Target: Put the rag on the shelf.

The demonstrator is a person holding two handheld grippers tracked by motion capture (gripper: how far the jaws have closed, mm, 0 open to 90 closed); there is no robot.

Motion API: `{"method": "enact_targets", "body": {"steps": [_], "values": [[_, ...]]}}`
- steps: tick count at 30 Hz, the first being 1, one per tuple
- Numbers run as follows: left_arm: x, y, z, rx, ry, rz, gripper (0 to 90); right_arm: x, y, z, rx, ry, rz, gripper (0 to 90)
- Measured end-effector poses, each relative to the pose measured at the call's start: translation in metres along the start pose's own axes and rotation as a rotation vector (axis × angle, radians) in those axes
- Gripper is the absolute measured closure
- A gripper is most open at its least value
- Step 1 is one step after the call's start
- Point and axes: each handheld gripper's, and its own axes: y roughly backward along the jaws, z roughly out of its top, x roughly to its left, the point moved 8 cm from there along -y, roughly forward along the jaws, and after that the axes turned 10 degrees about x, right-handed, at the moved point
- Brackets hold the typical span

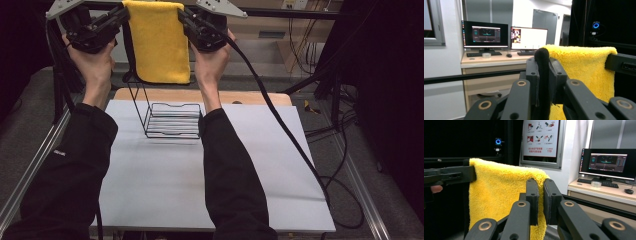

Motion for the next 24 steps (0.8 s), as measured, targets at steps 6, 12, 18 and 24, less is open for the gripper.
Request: {"method": "enact_targets", "body": {"steps": [6,12,18,24], "values": [[0.006,-0.007,-0.001,0.004,0.013,0.004,79.6,-0.005,-0.01,0.003,0.011,0.006,-0.008,83.8],[0.015,-0.015,-0.014,0.028,0.01,0.014,79.6,-0.004,-0.019,-0.01,0.039,0.028,-0.008,83.8],[0.014,-0.018,-0.035,0.059,0.005,-0.01,79.6,-0.007,-0.02,-0.029,0.078,0.009,-0.002,83.7],[0.009,-0.011,-0.056,0.07,0.004,-0.044,79.5,-0.004,-0.011,-0.047,0.105,0.008,0.026,83.5]]}}
